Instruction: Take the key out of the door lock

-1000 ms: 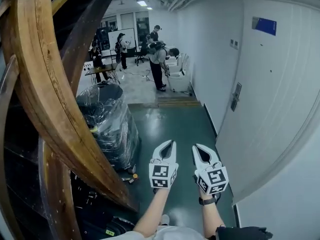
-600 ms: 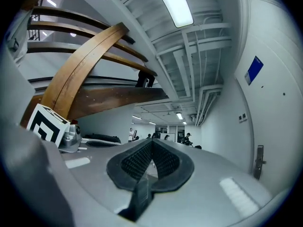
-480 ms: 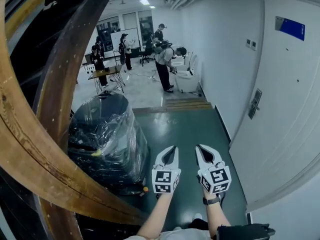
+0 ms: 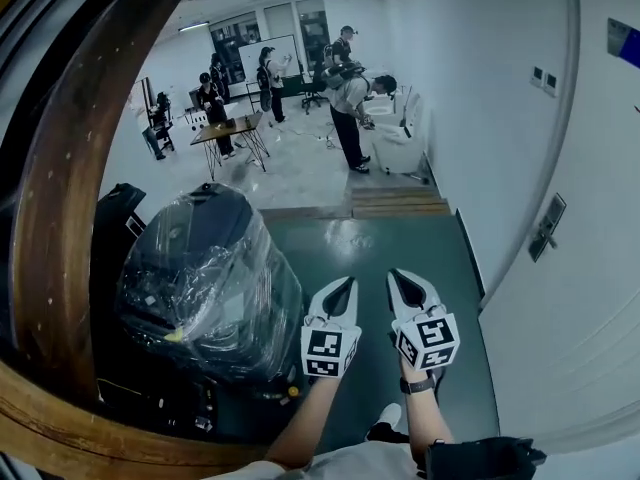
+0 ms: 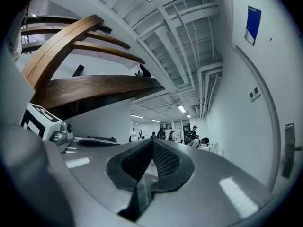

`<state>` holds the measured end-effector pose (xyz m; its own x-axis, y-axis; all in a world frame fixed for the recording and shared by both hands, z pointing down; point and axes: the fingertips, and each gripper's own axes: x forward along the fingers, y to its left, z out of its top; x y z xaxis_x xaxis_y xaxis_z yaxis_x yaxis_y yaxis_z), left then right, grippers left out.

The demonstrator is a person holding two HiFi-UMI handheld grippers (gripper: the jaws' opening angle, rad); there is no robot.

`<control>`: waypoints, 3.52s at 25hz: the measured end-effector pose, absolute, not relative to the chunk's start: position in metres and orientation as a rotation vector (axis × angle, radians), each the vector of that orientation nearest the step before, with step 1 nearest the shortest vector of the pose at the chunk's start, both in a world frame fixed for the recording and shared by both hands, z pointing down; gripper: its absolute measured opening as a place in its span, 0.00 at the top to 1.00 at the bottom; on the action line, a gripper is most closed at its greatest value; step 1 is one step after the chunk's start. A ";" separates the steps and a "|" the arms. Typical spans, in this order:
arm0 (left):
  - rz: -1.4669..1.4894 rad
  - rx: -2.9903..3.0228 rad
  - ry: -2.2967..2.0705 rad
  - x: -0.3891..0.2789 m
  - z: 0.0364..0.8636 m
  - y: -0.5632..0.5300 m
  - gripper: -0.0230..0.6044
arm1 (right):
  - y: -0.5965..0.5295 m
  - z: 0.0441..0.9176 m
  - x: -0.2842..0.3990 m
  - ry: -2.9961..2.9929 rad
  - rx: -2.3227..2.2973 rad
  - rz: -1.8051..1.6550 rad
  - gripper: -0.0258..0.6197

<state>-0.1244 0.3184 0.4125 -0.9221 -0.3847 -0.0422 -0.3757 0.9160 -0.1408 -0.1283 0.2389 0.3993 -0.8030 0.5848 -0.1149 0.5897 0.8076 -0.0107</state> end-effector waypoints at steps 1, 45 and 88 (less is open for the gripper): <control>-0.215 -0.587 2.995 -0.145 0.404 0.314 0.96 | 0.235 0.392 -0.151 2.873 0.945 -0.080 0.95; -0.041 -2.070 2.196 -0.587 0.416 -0.112 0.96 | -0.141 0.393 -0.521 2.973 -0.730 0.133 0.95; 0.046 -2.795 1.453 -0.516 0.455 -0.394 0.63 | -0.335 0.500 -0.407 2.718 -1.547 -0.341 0.85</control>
<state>-0.5159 -0.3938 0.4545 0.5744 -0.8183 -0.0217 -0.8180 -0.5748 0.0211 -0.4065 -0.3346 0.5003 -0.5165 -0.8491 0.1104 -0.8501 0.4931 -0.1849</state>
